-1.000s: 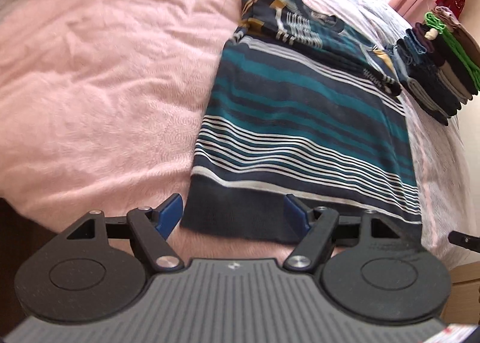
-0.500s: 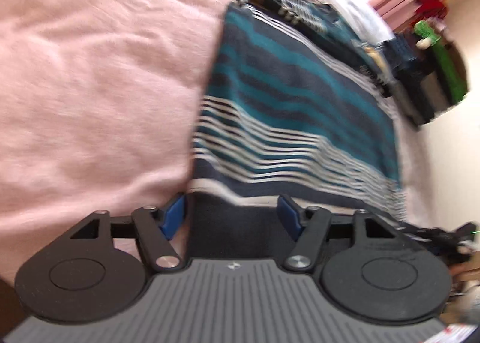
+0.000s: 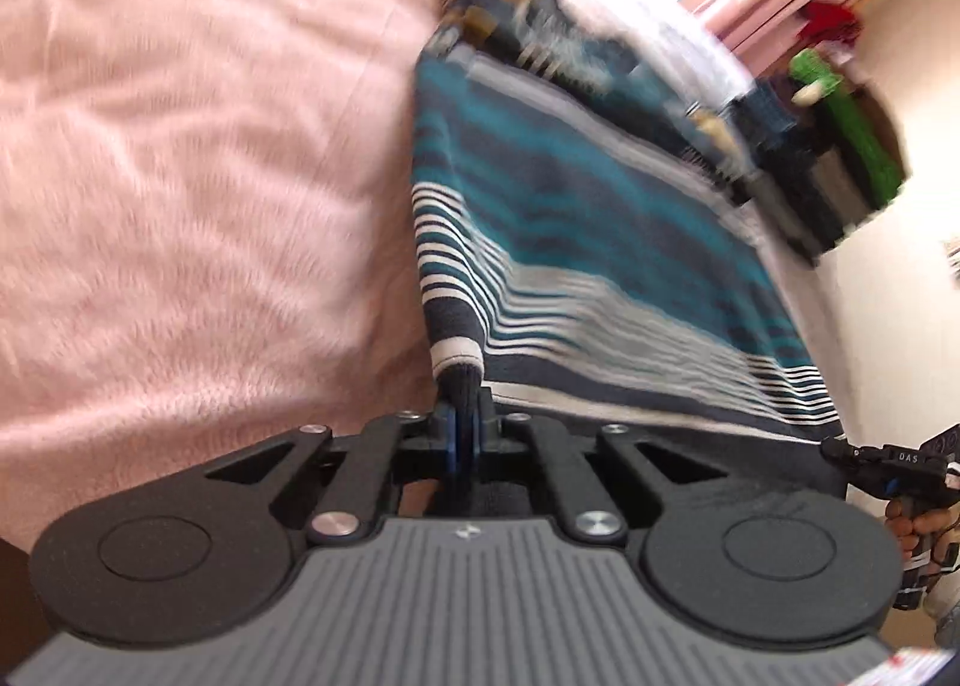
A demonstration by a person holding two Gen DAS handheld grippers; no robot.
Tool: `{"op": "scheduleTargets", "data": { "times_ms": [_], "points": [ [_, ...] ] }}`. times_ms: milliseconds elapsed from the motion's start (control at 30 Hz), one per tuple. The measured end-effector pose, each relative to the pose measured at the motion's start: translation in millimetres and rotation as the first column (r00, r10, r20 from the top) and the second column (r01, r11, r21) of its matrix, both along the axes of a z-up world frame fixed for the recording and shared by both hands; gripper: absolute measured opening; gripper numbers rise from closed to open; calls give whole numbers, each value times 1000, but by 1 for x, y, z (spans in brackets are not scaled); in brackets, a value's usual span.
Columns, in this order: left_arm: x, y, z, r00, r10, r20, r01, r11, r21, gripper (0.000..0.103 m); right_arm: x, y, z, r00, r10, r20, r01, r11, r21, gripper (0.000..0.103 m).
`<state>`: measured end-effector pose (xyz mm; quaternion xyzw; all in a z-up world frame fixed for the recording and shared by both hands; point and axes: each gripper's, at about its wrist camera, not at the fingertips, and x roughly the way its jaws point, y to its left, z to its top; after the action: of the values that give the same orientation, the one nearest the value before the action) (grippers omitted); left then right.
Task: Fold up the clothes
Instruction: 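Grasp the sweater hem with both grippers, then lift the hem with both grippers and fold it toward the collar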
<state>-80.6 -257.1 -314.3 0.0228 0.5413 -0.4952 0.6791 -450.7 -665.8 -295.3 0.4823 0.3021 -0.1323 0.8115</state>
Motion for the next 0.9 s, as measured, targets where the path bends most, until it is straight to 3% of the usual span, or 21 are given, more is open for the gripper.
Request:
{"op": "scheduleTargets", "data": {
  "times_ms": [167, 267, 467, 600, 700, 800, 867, 900],
  "points": [
    [-12, 23, 46, 998, 39, 46, -32, 990, -134, 1, -22, 15, 44, 996, -31, 85, 35, 998, -50, 0],
    [-23, 40, 63, 997, 55, 55, -45, 986, -162, 1, -30, 35, 55, 997, -13, 70, 16, 999, -38, 0],
    [-59, 95, 70, 993, 116, -14, -116, 988, -101, 1, -72, 82, 60, 999, -7, -49, 10, 997, 71, 0],
    [-70, 122, 74, 978, 192, -82, -197, 979, -58, 0, -85, 87, 61, 994, -42, -97, 56, 989, 141, 0],
    [-58, 110, 76, 975, 207, -86, -212, 976, -52, 0, -59, 65, 64, 993, -70, -98, 83, 987, 136, 0],
    [-37, 73, 78, 983, 179, -37, -180, 983, -30, 0, -24, 44, 65, 979, -52, -198, 62, 997, 43, 1],
    [-22, 49, 73, 992, 126, -18, -125, 992, 21, 14, -14, 36, 59, 971, -38, -238, 46, 999, 29, 20],
    [-18, 40, 68, 995, 104, 4, -104, 993, 56, 24, -14, 34, 55, 963, -49, -266, 51, 999, 3, 42]
  ]
}}
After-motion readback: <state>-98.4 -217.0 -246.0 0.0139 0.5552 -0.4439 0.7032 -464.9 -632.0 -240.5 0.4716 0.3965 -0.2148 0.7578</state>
